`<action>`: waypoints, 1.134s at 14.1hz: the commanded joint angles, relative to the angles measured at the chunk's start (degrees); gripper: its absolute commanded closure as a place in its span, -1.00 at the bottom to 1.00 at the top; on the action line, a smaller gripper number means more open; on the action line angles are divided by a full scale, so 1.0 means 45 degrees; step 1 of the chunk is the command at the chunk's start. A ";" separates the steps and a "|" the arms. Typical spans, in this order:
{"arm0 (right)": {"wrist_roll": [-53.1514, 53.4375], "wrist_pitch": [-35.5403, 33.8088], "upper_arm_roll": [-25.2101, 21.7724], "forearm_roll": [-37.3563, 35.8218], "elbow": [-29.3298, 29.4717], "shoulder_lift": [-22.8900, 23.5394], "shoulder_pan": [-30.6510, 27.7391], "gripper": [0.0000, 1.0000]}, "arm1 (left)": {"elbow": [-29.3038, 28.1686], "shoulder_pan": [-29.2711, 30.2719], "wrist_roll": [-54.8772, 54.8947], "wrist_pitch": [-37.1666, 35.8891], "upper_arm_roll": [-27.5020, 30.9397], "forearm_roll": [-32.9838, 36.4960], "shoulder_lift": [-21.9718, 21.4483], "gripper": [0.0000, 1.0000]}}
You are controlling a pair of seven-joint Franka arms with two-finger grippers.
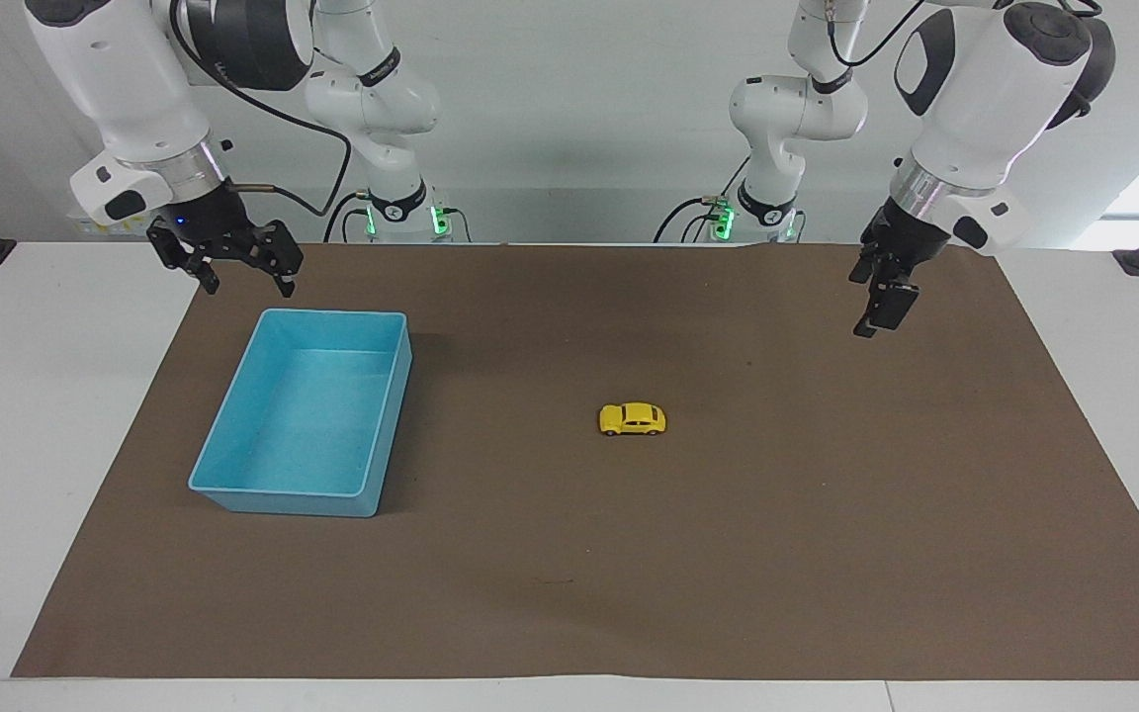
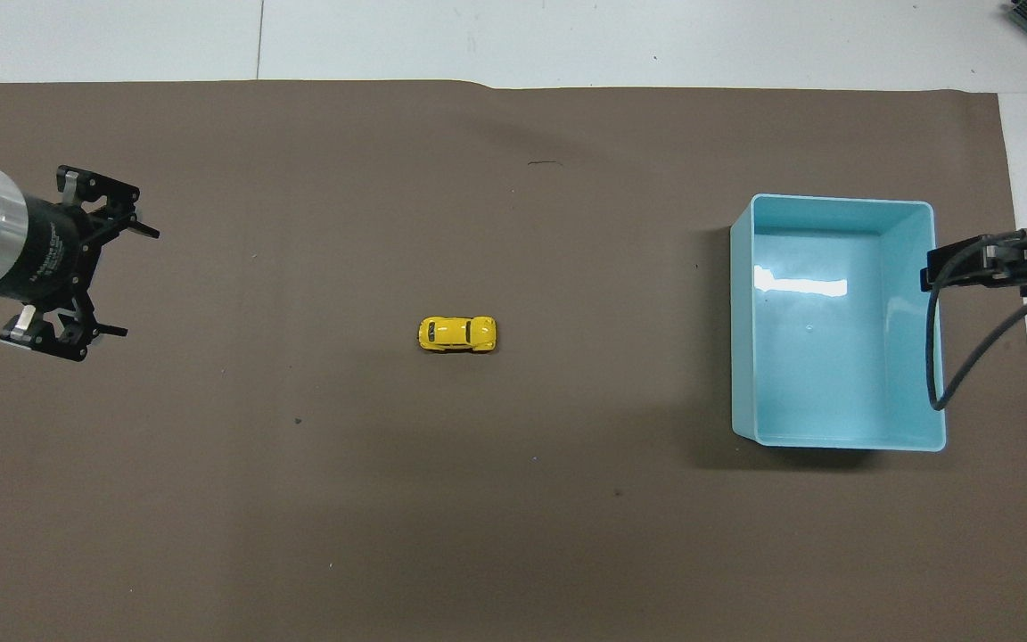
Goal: Wind up and store yellow beetle car
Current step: 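Move the left gripper over the yellow beetle car and lower it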
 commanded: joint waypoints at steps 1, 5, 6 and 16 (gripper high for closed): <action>0.0127 0.0150 0.0049 0.0114 -0.0379 -0.0311 -0.0079 -1.00 | -0.0242 -0.0725 -0.1503 0.0793 0.0176 -0.0091 0.0157 -1.00; 0.0127 0.0150 0.0049 0.0114 -0.0379 -0.0311 -0.0079 -1.00 | -0.0125 -0.1351 -0.3514 0.1126 0.0176 -0.0072 0.0489 -1.00; 0.0127 0.0150 0.0049 0.0114 -0.0379 -0.0311 -0.0079 -1.00 | -0.0144 -0.1526 -0.4332 0.1398 0.0176 -0.0091 0.0626 -1.00; 0.0127 0.0131 0.0049 0.0114 -0.0379 -0.0311 -0.0079 -1.00 | -0.0183 -0.3497 -0.7930 0.3057 0.0196 0.0045 0.2790 -1.00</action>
